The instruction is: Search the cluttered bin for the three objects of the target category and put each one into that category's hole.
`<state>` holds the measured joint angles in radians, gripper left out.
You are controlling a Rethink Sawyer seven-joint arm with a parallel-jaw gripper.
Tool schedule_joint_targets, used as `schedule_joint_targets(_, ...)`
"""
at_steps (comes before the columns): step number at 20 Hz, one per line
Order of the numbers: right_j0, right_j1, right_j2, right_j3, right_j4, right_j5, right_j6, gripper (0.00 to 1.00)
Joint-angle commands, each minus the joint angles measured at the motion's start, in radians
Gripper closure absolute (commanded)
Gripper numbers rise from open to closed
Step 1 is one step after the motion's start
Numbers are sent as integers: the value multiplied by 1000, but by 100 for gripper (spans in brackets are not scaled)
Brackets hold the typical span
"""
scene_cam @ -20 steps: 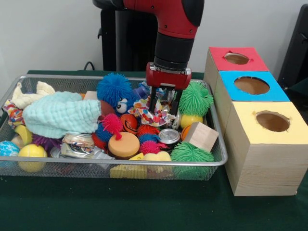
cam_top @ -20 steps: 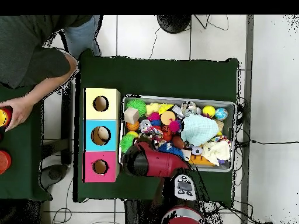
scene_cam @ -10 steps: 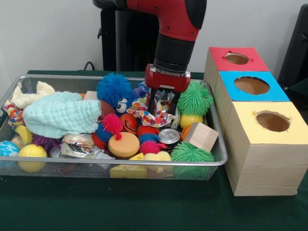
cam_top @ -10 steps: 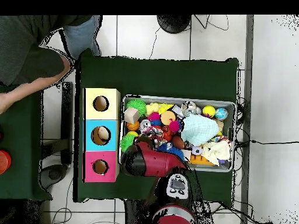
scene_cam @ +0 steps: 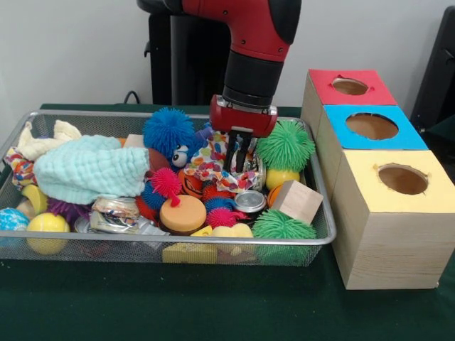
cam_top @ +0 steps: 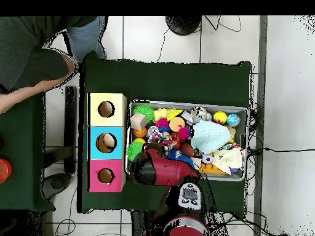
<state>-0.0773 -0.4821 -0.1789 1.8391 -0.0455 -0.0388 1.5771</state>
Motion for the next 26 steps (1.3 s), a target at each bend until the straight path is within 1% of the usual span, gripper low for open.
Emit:
schedule_joint_targets(1,-46,9,79,-50,43,30,186,100)
schedule_joint_targets(5,-71,-22,120,-21,59,26,216,100)
schedule_joint_targets(9,-54,-88,112,13,80,82,222,100)
schedule_joint_targets(10,-45,-110,106,27,86,99,225,100)
schedule_joint_targets(14,7,-187,67,45,124,201,228,100)
schedule_joint_targets(18,46,-244,41,56,162,308,239,100)
schedule_joint_targets(20,61,-266,36,66,180,330,250,100)
schedule_joint_targets(23,75,-288,41,72,208,321,267,100)
schedule_joint_targets(26,116,-296,15,36,236,349,281,100)
